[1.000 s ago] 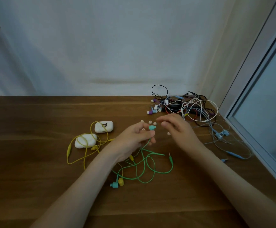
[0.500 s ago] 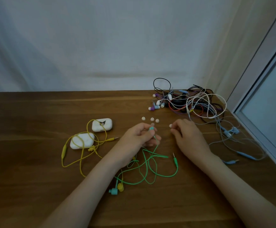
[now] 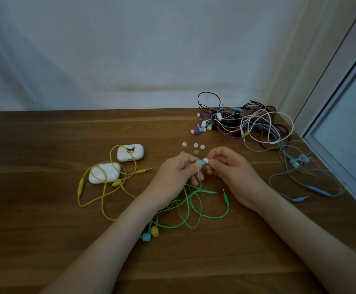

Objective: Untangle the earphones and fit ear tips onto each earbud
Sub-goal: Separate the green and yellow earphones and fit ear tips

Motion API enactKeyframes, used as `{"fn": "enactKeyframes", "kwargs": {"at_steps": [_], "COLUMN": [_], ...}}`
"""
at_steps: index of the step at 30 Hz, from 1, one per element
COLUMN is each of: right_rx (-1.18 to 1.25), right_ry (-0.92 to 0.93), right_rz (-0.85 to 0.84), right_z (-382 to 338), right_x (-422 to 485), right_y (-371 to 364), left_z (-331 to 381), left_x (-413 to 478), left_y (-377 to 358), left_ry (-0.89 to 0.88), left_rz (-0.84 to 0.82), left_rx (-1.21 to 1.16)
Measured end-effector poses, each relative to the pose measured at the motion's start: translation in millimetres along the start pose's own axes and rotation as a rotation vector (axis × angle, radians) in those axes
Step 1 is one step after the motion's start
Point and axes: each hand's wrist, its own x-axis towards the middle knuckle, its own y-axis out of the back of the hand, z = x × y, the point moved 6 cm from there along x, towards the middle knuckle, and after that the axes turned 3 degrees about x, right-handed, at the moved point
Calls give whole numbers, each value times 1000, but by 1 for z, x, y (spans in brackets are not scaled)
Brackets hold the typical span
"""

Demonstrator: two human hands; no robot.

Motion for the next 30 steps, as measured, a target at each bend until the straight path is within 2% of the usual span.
{"fn": "enactKeyframes", "kwargs": {"at_steps": [6,13,19,30], "right_rx": [42,-93,-9,-18], "right_ry": [-46,-95,-116,-140], "right_rz": [-7,-71,-104,-82], "right_z": [1,0,-2,-5], "right_x": [1,0,-1,-1], "right_y": [1,-4,-4,-3], "left_z": [0,0,0,0], "left_x": [-1,-2,-3,-3], "left_y": [1,1,0,0], "left_ry": [-9,-17,-18,-7], "left_rz": [84,33,15,16], "left_rx": [87,63,24,14]}}
